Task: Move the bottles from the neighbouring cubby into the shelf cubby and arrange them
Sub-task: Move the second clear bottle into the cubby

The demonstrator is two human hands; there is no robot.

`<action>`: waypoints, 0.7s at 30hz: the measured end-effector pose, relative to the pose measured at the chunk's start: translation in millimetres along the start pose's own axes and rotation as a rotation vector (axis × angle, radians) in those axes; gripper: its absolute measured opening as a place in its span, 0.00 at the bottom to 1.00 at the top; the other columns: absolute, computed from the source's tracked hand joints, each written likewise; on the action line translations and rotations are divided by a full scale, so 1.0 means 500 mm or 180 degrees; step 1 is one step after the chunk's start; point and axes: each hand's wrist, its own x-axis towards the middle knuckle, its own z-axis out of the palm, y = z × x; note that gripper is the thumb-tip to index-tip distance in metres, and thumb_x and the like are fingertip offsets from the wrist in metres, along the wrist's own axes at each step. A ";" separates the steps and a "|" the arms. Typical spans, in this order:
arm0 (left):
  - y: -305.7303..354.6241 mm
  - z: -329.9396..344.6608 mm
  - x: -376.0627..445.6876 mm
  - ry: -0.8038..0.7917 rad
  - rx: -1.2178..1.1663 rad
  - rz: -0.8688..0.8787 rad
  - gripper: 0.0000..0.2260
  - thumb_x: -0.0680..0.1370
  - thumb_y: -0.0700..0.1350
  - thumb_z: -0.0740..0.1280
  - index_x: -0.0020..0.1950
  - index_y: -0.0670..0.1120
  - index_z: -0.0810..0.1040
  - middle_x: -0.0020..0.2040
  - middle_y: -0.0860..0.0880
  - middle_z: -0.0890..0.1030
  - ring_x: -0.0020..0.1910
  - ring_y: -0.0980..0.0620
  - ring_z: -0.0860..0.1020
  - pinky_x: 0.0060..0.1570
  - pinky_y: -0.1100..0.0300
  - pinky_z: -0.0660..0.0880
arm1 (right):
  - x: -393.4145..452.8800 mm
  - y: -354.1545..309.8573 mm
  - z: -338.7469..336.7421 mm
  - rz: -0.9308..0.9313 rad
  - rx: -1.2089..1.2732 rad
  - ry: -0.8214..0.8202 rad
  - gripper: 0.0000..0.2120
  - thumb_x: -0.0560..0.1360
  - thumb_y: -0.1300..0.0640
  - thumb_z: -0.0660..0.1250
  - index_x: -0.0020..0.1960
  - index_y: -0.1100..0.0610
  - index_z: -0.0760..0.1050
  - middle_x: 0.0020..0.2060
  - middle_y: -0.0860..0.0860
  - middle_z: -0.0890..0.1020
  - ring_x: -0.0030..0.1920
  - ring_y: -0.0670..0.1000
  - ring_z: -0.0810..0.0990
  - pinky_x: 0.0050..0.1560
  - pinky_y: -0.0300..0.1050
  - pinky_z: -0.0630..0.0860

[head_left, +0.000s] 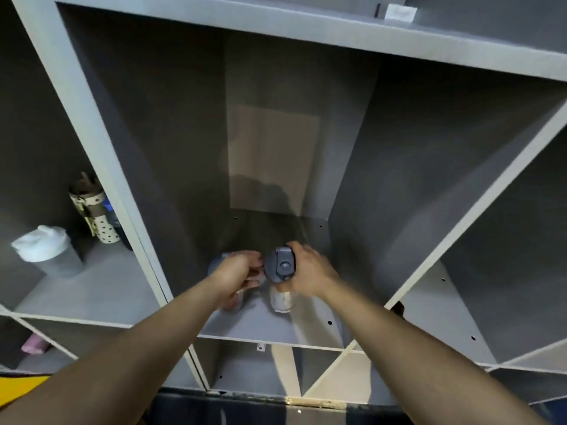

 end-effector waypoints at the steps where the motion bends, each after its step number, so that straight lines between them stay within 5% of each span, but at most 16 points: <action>1: -0.004 0.002 0.008 0.0033 -0.0163 -0.0134 0.10 0.76 0.40 0.64 0.55 0.41 0.80 0.48 0.43 0.82 0.41 0.47 0.79 0.38 0.58 0.77 | 0.007 0.006 0.016 0.0050 0.0059 -0.0006 0.41 0.58 0.43 0.81 0.66 0.48 0.68 0.61 0.51 0.78 0.59 0.56 0.79 0.55 0.48 0.77; 5: -0.026 0.014 0.032 -0.0073 -0.0538 -0.0353 0.11 0.78 0.51 0.64 0.50 0.44 0.79 0.50 0.42 0.78 0.45 0.45 0.76 0.48 0.55 0.75 | 0.033 0.035 0.071 0.0243 0.0329 -0.0056 0.44 0.55 0.44 0.83 0.66 0.47 0.70 0.61 0.48 0.79 0.58 0.53 0.80 0.56 0.46 0.78; 10: -0.042 0.028 0.041 -0.0084 -0.0552 -0.0506 0.20 0.80 0.55 0.60 0.63 0.42 0.75 0.58 0.43 0.79 0.63 0.44 0.75 0.72 0.48 0.66 | 0.056 0.057 0.116 0.0353 0.0516 -0.0124 0.43 0.54 0.45 0.85 0.65 0.47 0.71 0.60 0.47 0.78 0.58 0.51 0.80 0.60 0.48 0.79; 13: -0.042 0.029 0.046 -0.0016 -0.0668 -0.0469 0.26 0.80 0.55 0.60 0.70 0.38 0.70 0.67 0.41 0.76 0.69 0.42 0.72 0.73 0.48 0.64 | 0.072 0.064 0.128 0.0343 0.0585 -0.0057 0.43 0.54 0.44 0.84 0.65 0.46 0.71 0.60 0.47 0.78 0.58 0.51 0.80 0.61 0.50 0.79; 21: -0.043 0.023 0.063 0.0014 -0.0496 -0.0410 0.28 0.79 0.57 0.61 0.70 0.36 0.71 0.67 0.40 0.76 0.67 0.42 0.74 0.72 0.50 0.66 | 0.063 0.073 0.124 0.0231 0.0539 -0.0082 0.44 0.57 0.44 0.84 0.68 0.49 0.68 0.64 0.50 0.75 0.61 0.55 0.78 0.64 0.49 0.76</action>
